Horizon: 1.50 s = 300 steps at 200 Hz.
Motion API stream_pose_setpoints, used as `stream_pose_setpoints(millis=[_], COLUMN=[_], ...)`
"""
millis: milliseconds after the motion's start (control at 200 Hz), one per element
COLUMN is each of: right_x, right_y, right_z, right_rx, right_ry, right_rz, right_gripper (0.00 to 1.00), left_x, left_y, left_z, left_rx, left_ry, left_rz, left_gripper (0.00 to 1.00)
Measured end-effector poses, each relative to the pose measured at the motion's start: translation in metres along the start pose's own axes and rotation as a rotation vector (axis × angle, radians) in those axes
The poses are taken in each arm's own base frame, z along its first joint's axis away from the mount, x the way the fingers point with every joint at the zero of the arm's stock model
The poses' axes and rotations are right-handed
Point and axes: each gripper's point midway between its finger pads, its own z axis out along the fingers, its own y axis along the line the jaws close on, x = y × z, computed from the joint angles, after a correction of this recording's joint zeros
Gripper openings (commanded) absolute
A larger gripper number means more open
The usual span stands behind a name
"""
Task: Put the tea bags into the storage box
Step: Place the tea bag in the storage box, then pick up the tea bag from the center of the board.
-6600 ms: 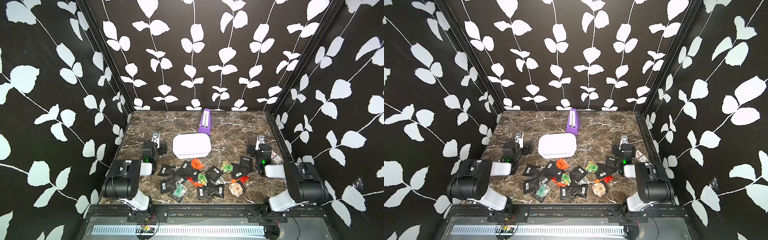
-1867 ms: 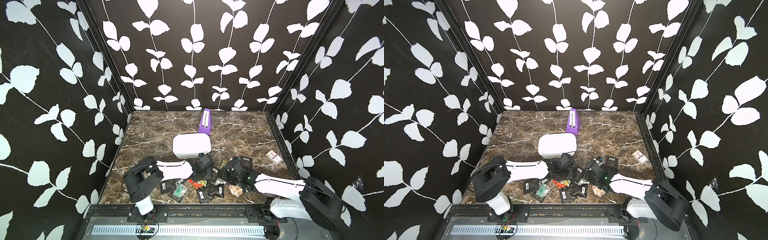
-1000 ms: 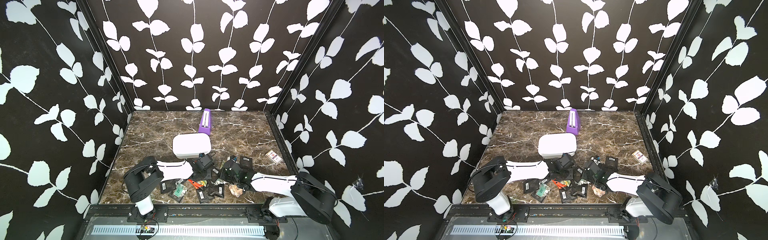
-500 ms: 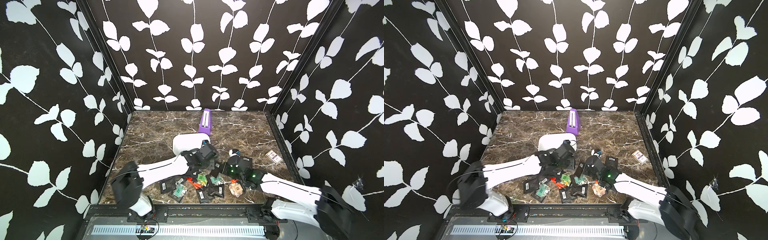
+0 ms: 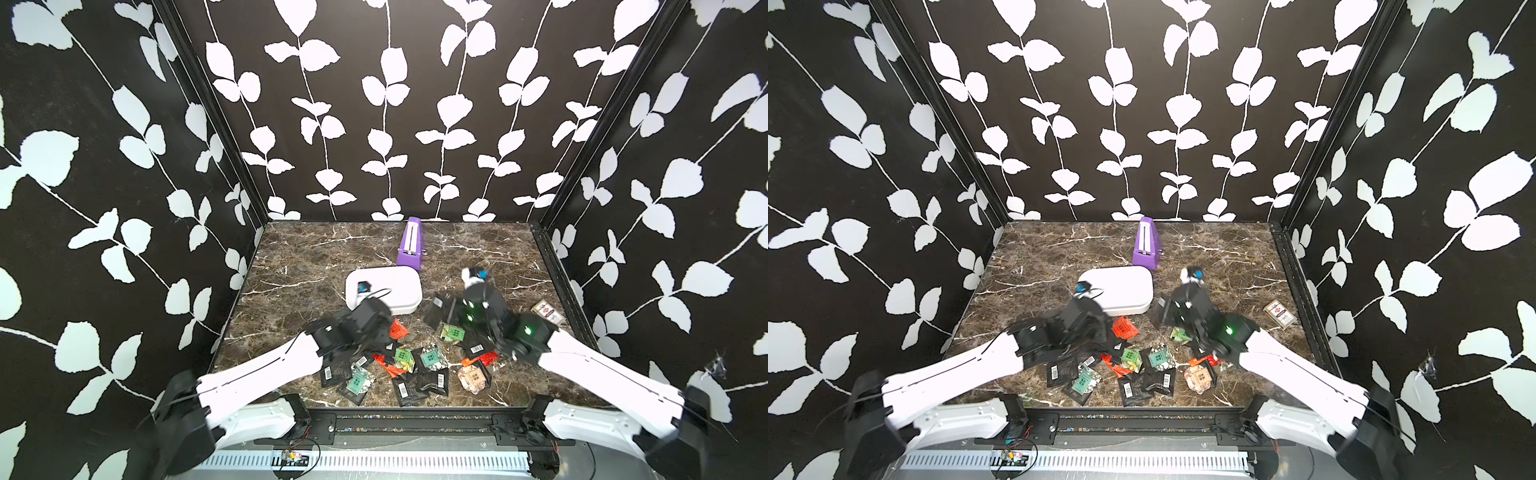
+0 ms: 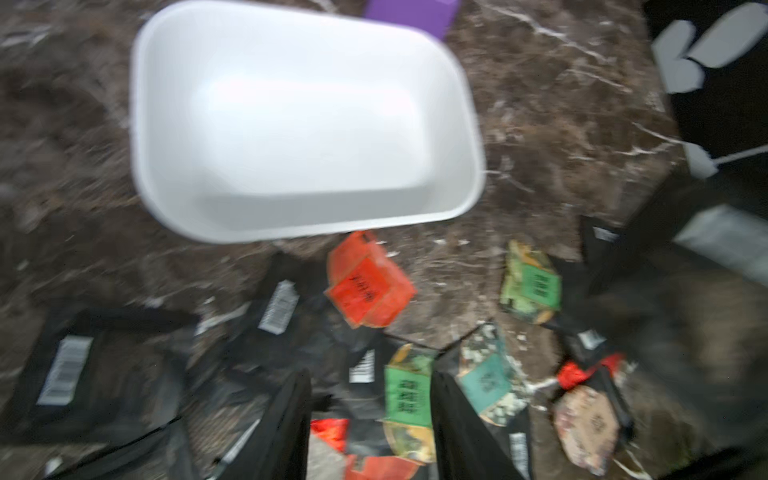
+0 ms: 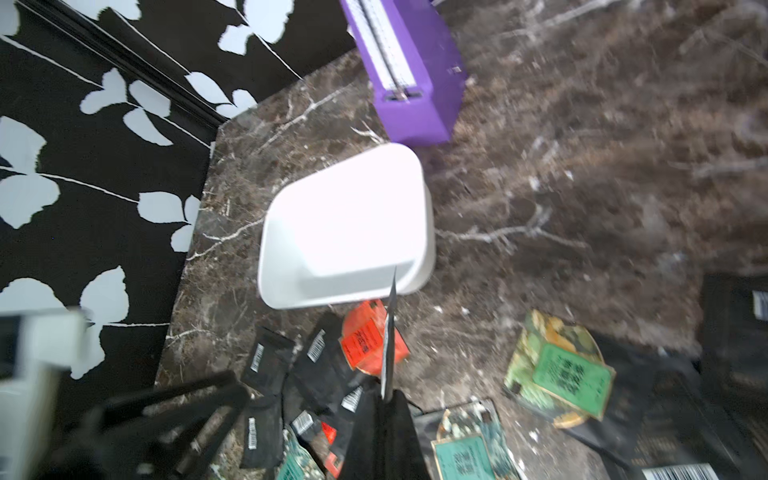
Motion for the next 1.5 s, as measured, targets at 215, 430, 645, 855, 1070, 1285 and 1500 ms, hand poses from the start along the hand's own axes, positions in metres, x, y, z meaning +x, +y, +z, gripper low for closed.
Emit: stream_pose_setpoints(millis=[215,430,645,855,1070,1285,1500], right_x=[-0.019,-0.025,-0.013,-0.010,-0.005,-0.004,-0.026], right_y=[0.050,0.095,0.105,0.102,0.093,0.081,0.069], right_z=[0.057,0.141,0.202,0.209,0.202,0.184,0.113], right_rx=[-0.013,-0.047,-0.049,-0.049,-0.041,-0.014,-0.023], right_ry=[0.046,0.090,0.143,0.156,0.154,0.148,0.068], right_rz=[-0.079,-0.093,-0.067,-0.041,-0.028,-0.057,-0.089], right_gripper=[0.00,0.00,0.00,0.00,0.27,0.46,0.47], left_x=[0.025,0.036,0.037,0.037,0.037,0.034,0.020], left_y=[0.029,0.039,0.040,0.043,0.042,0.036,0.012], left_z=[-0.002,-0.008,-0.015,-0.019,-0.019,-0.015,-0.015], left_rx=[-0.007,0.030,0.055,0.058,0.061,0.044,0.094], left_ry=[0.016,0.014,0.013,0.012,0.012,0.027,0.029], left_rz=[-0.068,-0.129,-0.141,-0.145,-0.146,-0.135,-0.132], left_gripper=[0.50,0.52,0.52,0.52,0.53,0.54,0.46])
